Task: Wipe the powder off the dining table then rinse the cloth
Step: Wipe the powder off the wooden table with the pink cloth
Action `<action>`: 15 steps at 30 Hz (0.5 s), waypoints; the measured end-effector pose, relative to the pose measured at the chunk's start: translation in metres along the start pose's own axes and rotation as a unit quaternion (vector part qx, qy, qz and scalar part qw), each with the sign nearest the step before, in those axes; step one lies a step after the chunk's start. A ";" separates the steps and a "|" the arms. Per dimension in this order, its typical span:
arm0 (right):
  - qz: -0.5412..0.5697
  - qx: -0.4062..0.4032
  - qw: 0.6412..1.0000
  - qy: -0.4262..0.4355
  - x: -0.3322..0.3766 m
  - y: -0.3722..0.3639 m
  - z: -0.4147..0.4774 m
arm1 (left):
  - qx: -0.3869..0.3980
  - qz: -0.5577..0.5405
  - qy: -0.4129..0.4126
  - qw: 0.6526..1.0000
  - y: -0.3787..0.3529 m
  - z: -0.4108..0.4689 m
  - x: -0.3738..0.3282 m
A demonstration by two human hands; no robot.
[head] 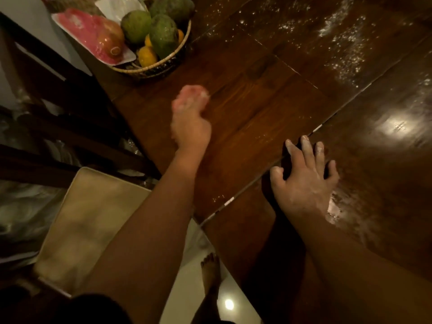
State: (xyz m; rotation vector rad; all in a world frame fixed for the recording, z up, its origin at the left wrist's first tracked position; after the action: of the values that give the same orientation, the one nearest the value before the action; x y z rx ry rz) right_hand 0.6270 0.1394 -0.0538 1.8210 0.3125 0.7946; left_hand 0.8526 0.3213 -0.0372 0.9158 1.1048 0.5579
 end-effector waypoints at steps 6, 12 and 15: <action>0.176 0.005 0.984 0.023 -0.021 0.015 -0.005 | 0.211 -0.079 -0.341 0.913 -0.047 -0.132 -0.127; -0.013 0.085 0.980 0.177 -0.085 0.023 -0.049 | 0.014 -0.133 -0.050 0.990 0.047 -0.186 0.006; -0.046 0.083 0.979 0.179 -0.112 0.029 -0.071 | -0.091 -0.119 0.032 0.988 0.047 -0.236 -0.016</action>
State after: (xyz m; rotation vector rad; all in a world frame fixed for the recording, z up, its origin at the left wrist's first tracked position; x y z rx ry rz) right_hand 0.4932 0.1171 -0.0546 1.7966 0.7083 1.0565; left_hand 0.6306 0.4147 -0.0269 0.6000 1.1809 0.4838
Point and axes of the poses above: each hand's wrist, its own z-axis towards the middle knuckle, its own y-axis out of the back of the hand, x = y × z, the point moved 9 cm from there along z, towards the middle knuckle, and after that the axes turned 10 degrees about -y, right-handed, at the moved point
